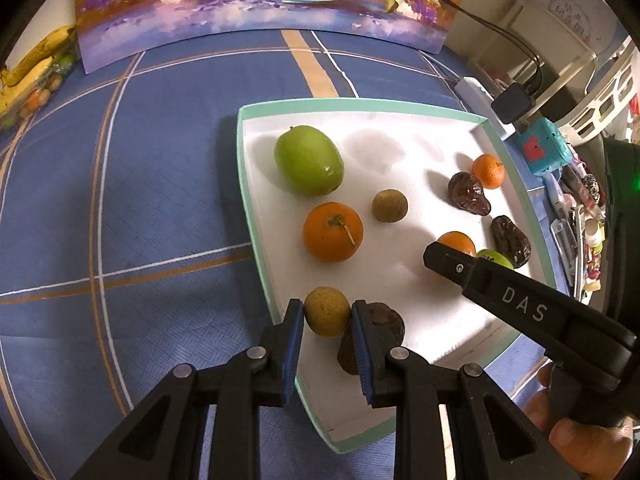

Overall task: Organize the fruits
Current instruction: 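Carry the mandarin with the right gripper while the left carries the yellow fruit to the tray, then open the right gripper to release the mandarin while the left releases the yellow fruit in the tray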

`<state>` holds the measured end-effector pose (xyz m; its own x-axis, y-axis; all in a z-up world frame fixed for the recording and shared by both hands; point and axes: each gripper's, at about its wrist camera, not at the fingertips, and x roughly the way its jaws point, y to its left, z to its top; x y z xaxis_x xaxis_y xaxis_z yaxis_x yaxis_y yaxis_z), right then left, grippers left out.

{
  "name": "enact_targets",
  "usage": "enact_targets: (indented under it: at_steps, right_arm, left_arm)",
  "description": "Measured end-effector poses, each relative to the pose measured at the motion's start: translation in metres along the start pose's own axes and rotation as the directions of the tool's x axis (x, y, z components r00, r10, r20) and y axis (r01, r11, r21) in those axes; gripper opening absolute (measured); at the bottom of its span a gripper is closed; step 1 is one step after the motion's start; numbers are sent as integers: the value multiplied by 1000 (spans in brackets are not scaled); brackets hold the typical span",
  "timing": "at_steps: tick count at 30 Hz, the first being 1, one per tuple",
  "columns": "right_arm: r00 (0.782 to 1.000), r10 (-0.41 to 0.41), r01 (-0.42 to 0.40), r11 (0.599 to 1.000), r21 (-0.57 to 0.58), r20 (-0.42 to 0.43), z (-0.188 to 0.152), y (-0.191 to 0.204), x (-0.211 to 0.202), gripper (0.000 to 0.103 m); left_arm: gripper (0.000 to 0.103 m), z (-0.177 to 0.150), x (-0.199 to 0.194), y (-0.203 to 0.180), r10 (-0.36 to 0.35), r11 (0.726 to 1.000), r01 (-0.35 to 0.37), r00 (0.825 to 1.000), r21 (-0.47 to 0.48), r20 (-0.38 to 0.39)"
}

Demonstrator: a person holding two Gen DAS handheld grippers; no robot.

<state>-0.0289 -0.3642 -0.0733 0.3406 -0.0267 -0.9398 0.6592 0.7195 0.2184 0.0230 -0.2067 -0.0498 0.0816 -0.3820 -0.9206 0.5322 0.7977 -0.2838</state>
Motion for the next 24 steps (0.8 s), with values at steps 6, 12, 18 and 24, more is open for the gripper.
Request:
enact_targets:
  at_steps: [6, 12, 18, 24]
  right_arm:
    - [1000, -2, 2, 1000, -1, -3, 2, 0, 2, 37]
    - [1000, -6, 6, 1000, 1, -1, 2, 1, 2, 37]
    - [1000, -9, 9, 1000, 2, 14, -1, 1, -3, 39]
    - [999, -19, 20, 1000, -10, 40, -3, 3, -12, 48]
  left_arm:
    - [27, 2, 3, 0, 7, 1000, -7, 1000, -7, -16]
    - [27, 3, 0, -3, -3, 1000, 3, 1000, -2, -21]
    - [28, -1, -5, -5, -14, 1000, 14, 1000, 3, -26]
    - [28, -6, -16, -5, 28, 1000, -29, 997, -6, -74]
